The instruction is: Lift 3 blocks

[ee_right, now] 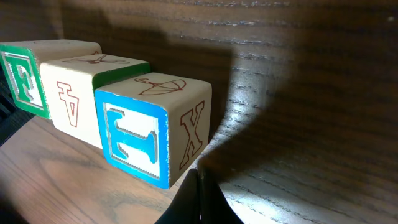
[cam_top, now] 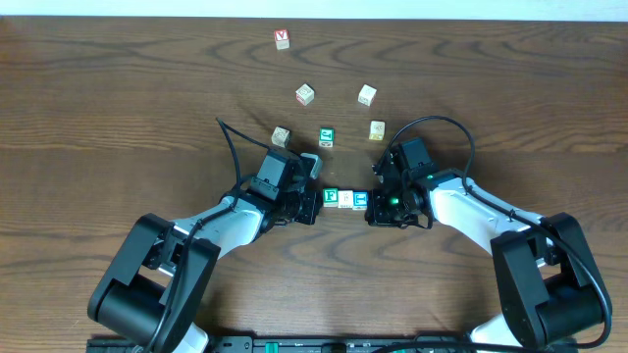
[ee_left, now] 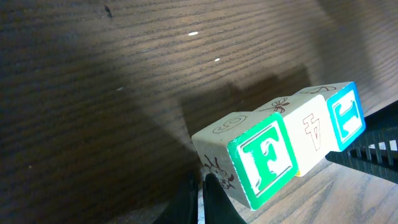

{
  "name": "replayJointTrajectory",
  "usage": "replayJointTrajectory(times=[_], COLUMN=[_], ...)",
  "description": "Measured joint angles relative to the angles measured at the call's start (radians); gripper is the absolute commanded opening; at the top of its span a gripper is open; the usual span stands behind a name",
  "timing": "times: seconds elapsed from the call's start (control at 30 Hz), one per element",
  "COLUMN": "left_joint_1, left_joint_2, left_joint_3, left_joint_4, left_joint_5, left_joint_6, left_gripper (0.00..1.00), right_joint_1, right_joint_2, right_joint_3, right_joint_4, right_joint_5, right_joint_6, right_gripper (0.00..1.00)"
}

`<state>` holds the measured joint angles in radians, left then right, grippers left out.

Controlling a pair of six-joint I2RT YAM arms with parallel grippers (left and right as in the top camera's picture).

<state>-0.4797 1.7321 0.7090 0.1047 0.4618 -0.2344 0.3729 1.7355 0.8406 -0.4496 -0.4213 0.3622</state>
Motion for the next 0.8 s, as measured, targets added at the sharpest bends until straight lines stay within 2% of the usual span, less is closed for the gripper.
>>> replayJointTrajectory(times=[0.8], left_joint_1=[-0.002], left_joint_2=[0.0], left_joint_3=[0.0], left_joint_4=[-0.001], left_joint_5=[-0.017], left_joint_6=[0.0], left_gripper=[0.08], right_joint_1=[0.07], right_joint_2=[0.001], right_joint_3=[0.0], right_joint_4=[0.034], right_joint_5=[0.02], right_joint_6=[0.0], right_gripper=[0.01])
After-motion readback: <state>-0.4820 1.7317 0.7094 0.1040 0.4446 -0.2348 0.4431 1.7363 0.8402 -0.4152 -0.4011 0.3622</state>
